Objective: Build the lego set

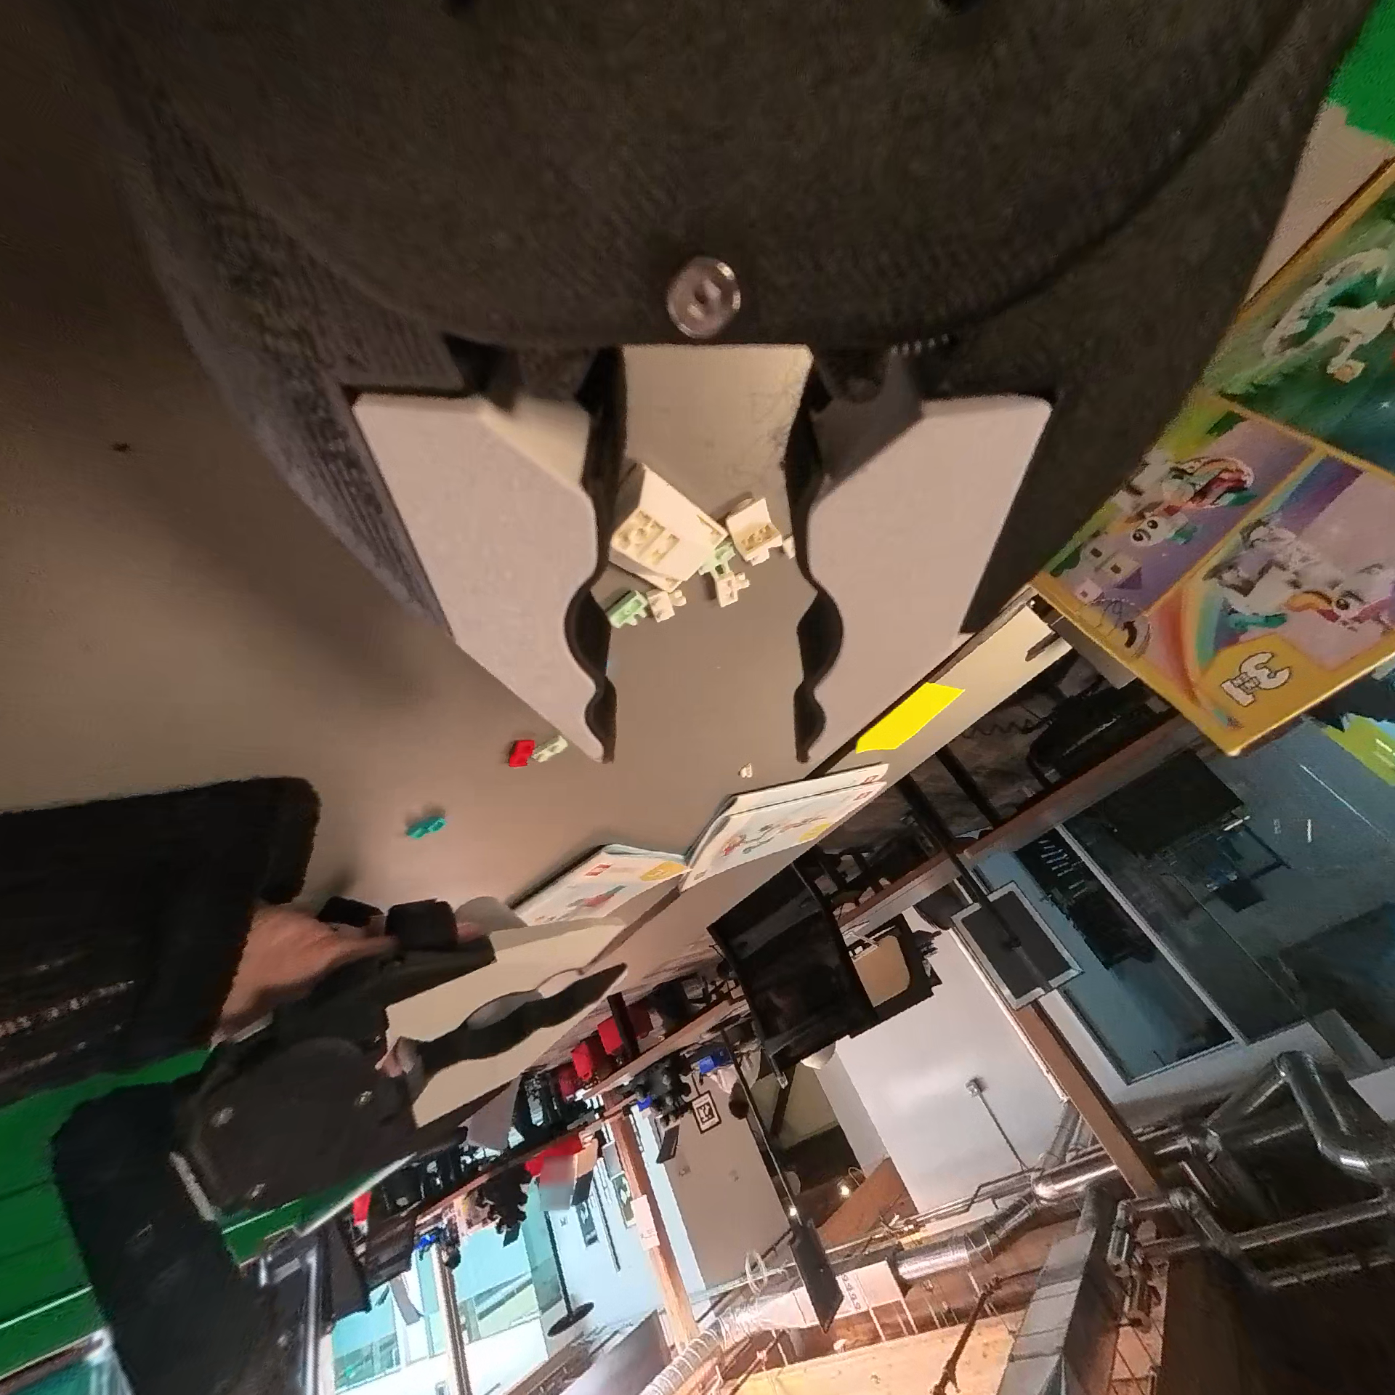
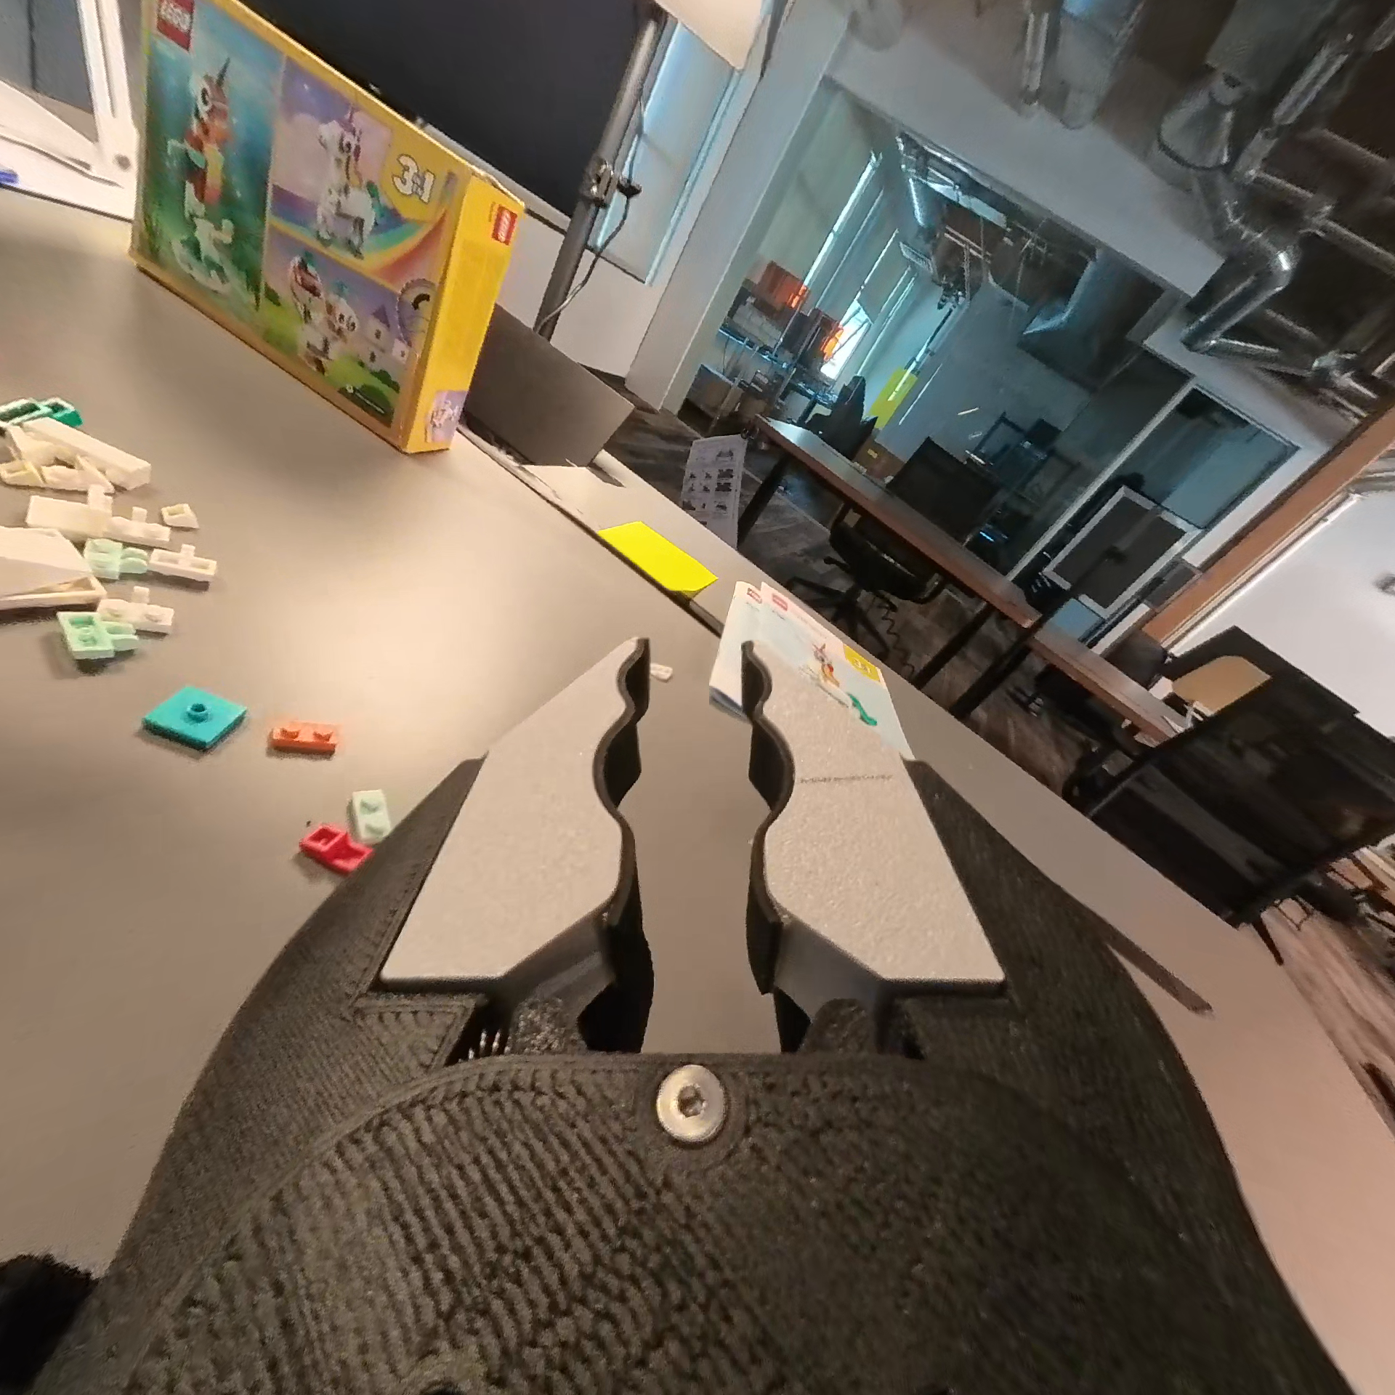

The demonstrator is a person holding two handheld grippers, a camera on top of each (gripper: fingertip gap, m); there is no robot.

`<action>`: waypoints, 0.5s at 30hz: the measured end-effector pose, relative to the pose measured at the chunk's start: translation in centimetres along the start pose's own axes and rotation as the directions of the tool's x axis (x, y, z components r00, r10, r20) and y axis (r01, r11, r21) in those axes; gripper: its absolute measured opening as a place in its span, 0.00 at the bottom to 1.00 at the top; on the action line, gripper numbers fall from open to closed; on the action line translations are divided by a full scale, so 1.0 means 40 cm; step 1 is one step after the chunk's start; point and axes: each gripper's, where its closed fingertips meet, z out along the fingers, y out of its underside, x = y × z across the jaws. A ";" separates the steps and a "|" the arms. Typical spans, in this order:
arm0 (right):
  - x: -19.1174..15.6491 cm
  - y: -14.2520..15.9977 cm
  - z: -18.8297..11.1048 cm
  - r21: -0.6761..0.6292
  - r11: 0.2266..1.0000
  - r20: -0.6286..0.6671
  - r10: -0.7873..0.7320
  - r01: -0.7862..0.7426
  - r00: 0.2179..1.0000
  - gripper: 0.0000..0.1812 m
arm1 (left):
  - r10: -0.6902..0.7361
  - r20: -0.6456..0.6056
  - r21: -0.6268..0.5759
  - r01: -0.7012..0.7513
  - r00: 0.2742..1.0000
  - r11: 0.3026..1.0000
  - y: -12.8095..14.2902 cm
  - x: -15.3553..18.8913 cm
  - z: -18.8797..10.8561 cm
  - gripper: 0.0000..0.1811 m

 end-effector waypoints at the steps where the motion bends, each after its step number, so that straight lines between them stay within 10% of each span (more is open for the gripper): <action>1: 0.003 0.000 0.006 0.009 1.000 0.005 0.011 -0.011 1.000 0.13 | -0.006 0.004 0.000 0.006 1.000 1.000 0.001 -0.004 0.001 0.26; 15: -0.021 0.000 -0.021 0.111 0.994 0.217 -0.040 0.016 0.975 0.18 | -0.106 0.028 0.116 0.102 0.994 0.988 -0.022 -0.047 -0.013 0.29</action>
